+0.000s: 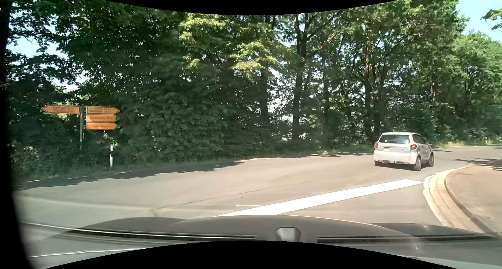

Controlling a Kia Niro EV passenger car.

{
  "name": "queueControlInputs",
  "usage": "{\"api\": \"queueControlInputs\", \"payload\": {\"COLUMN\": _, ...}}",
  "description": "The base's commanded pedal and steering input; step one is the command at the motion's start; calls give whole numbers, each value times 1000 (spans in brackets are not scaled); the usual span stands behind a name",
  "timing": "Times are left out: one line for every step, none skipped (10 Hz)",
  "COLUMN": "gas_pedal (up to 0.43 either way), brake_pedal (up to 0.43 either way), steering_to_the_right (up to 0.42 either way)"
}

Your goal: Follow the waypoints while adhering to traffic rules and regulations

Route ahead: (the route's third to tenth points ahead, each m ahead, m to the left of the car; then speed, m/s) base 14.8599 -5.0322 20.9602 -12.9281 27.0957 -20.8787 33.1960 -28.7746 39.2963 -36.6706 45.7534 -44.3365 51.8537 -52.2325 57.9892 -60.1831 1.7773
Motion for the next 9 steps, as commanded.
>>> {"api": "queueControlInputs", "payload": {"gas_pedal": 0, "brake_pedal": 201, "steering_to_the_right": 166}}
{"api": "queueControlInputs", "payload": {"gas_pedal": 0, "brake_pedal": 250, "steering_to_the_right": 166}}
{"api": "queueControlInputs", "payload": {"gas_pedal": 0, "brake_pedal": 280, "steering_to_the_right": 166}}
{"api": "queueControlInputs", "payload": {"gas_pedal": 0, "brake_pedal": 293, "steering_to_the_right": 166}}
{"api": "queueControlInputs", "payload": {"gas_pedal": 0, "brake_pedal": 299, "steering_to_the_right": 166}}
{"api": "queueControlInputs", "payload": {"gas_pedal": 0, "brake_pedal": 305, "steering_to_the_right": 165}}
{"api": "queueControlInputs", "payload": {"gas_pedal": 0, "brake_pedal": 305, "steering_to_the_right": 165}}
{"api": "queueControlInputs", "payload": {"gas_pedal": 0, "brake_pedal": 305, "steering_to_the_right": 165}}
{"api": "queueControlInputs", "payload": {"gas_pedal": 0, "brake_pedal": 305, "steering_to_the_right": 165}}
